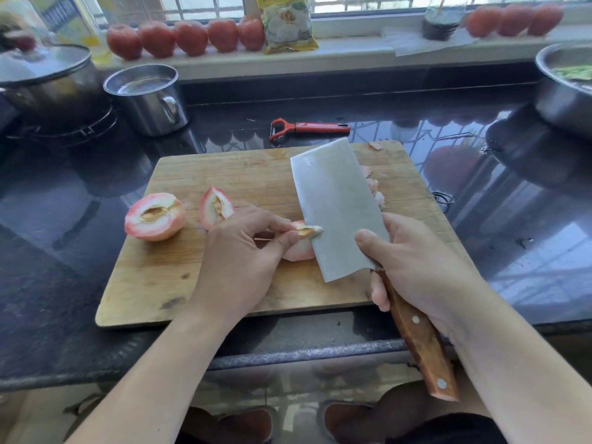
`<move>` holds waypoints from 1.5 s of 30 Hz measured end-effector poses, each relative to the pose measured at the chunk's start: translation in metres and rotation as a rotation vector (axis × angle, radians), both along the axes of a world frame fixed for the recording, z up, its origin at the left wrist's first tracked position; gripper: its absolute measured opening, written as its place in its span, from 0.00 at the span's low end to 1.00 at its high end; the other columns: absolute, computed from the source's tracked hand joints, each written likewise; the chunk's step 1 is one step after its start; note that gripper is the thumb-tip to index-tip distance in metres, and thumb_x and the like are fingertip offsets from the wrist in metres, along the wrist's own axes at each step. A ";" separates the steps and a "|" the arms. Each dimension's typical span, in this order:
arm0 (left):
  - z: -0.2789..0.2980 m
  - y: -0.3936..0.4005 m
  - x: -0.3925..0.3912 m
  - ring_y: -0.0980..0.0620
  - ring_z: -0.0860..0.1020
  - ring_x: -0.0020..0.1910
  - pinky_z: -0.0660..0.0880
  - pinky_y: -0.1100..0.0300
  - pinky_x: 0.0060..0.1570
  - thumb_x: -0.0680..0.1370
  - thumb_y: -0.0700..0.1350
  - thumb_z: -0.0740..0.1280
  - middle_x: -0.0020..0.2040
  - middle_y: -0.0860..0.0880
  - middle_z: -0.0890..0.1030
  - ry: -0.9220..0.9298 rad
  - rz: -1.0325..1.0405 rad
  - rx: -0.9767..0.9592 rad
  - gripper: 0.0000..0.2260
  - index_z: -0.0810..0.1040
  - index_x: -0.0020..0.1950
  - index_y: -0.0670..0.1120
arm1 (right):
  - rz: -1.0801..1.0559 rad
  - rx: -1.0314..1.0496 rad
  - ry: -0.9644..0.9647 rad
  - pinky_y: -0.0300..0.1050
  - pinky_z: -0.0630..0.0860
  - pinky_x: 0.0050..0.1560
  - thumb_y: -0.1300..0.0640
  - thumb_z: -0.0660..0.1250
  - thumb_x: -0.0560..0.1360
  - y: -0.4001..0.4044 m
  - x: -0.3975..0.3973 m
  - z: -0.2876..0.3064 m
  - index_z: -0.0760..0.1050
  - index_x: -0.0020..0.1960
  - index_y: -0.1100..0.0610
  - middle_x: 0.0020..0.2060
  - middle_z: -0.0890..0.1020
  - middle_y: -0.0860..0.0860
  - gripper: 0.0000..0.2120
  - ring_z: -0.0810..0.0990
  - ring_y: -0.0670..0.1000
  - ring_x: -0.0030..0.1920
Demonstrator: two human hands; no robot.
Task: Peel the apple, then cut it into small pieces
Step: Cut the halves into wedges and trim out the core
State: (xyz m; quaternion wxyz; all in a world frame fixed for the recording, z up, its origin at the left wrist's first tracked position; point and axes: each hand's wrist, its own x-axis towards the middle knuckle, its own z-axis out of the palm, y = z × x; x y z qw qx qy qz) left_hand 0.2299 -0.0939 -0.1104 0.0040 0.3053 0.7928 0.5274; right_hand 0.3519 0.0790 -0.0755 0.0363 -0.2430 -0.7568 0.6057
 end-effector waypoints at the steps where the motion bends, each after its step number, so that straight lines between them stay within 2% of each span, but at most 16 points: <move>1: 0.000 0.000 0.000 0.53 0.82 0.48 0.76 0.63 0.51 0.74 0.37 0.77 0.43 0.55 0.84 0.002 -0.002 -0.001 0.06 0.87 0.44 0.49 | -0.003 0.011 0.006 0.47 0.73 0.29 0.55 0.58 0.84 0.000 -0.003 -0.001 0.77 0.54 0.48 0.37 0.85 0.62 0.09 0.75 0.57 0.25; 4: 0.001 -0.001 0.000 0.52 0.82 0.48 0.76 0.63 0.50 0.74 0.37 0.77 0.43 0.54 0.84 -0.005 -0.013 0.002 0.07 0.87 0.44 0.49 | 0.004 0.022 0.014 0.47 0.73 0.29 0.55 0.58 0.84 0.000 -0.008 -0.001 0.77 0.53 0.49 0.37 0.84 0.65 0.09 0.76 0.57 0.25; 9: 0.000 0.000 0.001 0.52 0.82 0.48 0.78 0.57 0.52 0.74 0.37 0.78 0.44 0.54 0.85 0.021 -0.005 -0.004 0.06 0.87 0.44 0.48 | 0.006 -0.034 -0.002 0.47 0.72 0.29 0.54 0.58 0.84 -0.003 -0.005 -0.004 0.76 0.56 0.47 0.40 0.86 0.61 0.09 0.75 0.57 0.25; 13: 0.000 -0.002 -0.001 0.53 0.82 0.48 0.77 0.59 0.51 0.74 0.37 0.77 0.44 0.54 0.84 0.010 -0.012 -0.014 0.05 0.87 0.44 0.47 | 0.003 -0.047 0.020 0.46 0.72 0.29 0.54 0.58 0.84 -0.002 -0.009 -0.006 0.77 0.54 0.48 0.37 0.83 0.67 0.09 0.74 0.55 0.25; 17: 0.003 -0.001 0.002 0.54 0.81 0.48 0.75 0.64 0.51 0.74 0.36 0.77 0.44 0.52 0.83 0.025 -0.001 -0.027 0.05 0.87 0.44 0.45 | 0.013 -0.126 0.017 0.41 0.70 0.24 0.56 0.58 0.85 -0.002 -0.005 -0.003 0.77 0.57 0.49 0.36 0.85 0.59 0.09 0.72 0.52 0.22; 22: 0.005 -0.002 0.000 0.55 0.80 0.46 0.71 0.71 0.47 0.74 0.36 0.77 0.44 0.50 0.82 -0.021 -0.002 -0.033 0.05 0.86 0.43 0.45 | -0.003 -0.154 0.004 0.40 0.70 0.23 0.56 0.58 0.85 -0.003 -0.010 0.000 0.77 0.57 0.49 0.27 0.79 0.55 0.09 0.71 0.50 0.22; 27: 0.005 -0.001 0.001 0.53 0.79 0.45 0.70 0.69 0.46 0.75 0.37 0.77 0.42 0.50 0.82 -0.001 0.008 -0.048 0.04 0.86 0.42 0.45 | -0.023 -0.168 0.002 0.42 0.71 0.24 0.56 0.58 0.85 -0.005 -0.012 -0.001 0.77 0.58 0.51 0.27 0.79 0.55 0.09 0.72 0.50 0.22; 34: 0.006 -0.002 0.002 0.52 0.79 0.44 0.70 0.69 0.45 0.74 0.37 0.77 0.41 0.49 0.82 0.022 0.001 -0.044 0.04 0.86 0.41 0.44 | -0.028 -0.186 0.008 0.41 0.70 0.22 0.57 0.58 0.85 -0.009 -0.010 0.001 0.76 0.59 0.53 0.26 0.81 0.49 0.09 0.72 0.49 0.21; 38: 0.005 -0.003 0.001 0.52 0.79 0.44 0.71 0.69 0.45 0.75 0.38 0.77 0.41 0.50 0.81 0.024 0.001 -0.039 0.05 0.86 0.40 0.45 | -0.051 -0.201 0.001 0.42 0.71 0.23 0.56 0.58 0.85 -0.010 -0.020 0.001 0.77 0.59 0.50 0.25 0.78 0.52 0.09 0.73 0.50 0.22; 40: 0.005 -0.004 0.001 0.52 0.79 0.44 0.73 0.66 0.46 0.75 0.38 0.77 0.41 0.51 0.82 0.025 -0.006 -0.045 0.04 0.86 0.41 0.46 | -0.029 -0.195 0.004 0.42 0.71 0.23 0.57 0.58 0.85 -0.009 -0.019 0.002 0.77 0.58 0.49 0.26 0.80 0.51 0.10 0.73 0.49 0.22; 42: 0.005 -0.003 0.003 0.52 0.80 0.45 0.74 0.63 0.47 0.74 0.38 0.77 0.41 0.52 0.82 0.031 -0.001 -0.041 0.05 0.86 0.41 0.46 | -0.015 -0.197 0.006 0.41 0.70 0.22 0.57 0.58 0.85 -0.010 -0.016 0.002 0.77 0.57 0.50 0.27 0.80 0.53 0.10 0.72 0.49 0.21; 45: 0.004 -0.003 0.000 0.53 0.79 0.44 0.72 0.67 0.46 0.74 0.38 0.77 0.40 0.53 0.82 0.038 0.011 -0.033 0.06 0.86 0.40 0.46 | -0.034 -0.210 0.000 0.40 0.70 0.22 0.56 0.58 0.84 -0.009 -0.021 -0.002 0.77 0.57 0.50 0.25 0.77 0.55 0.10 0.72 0.50 0.21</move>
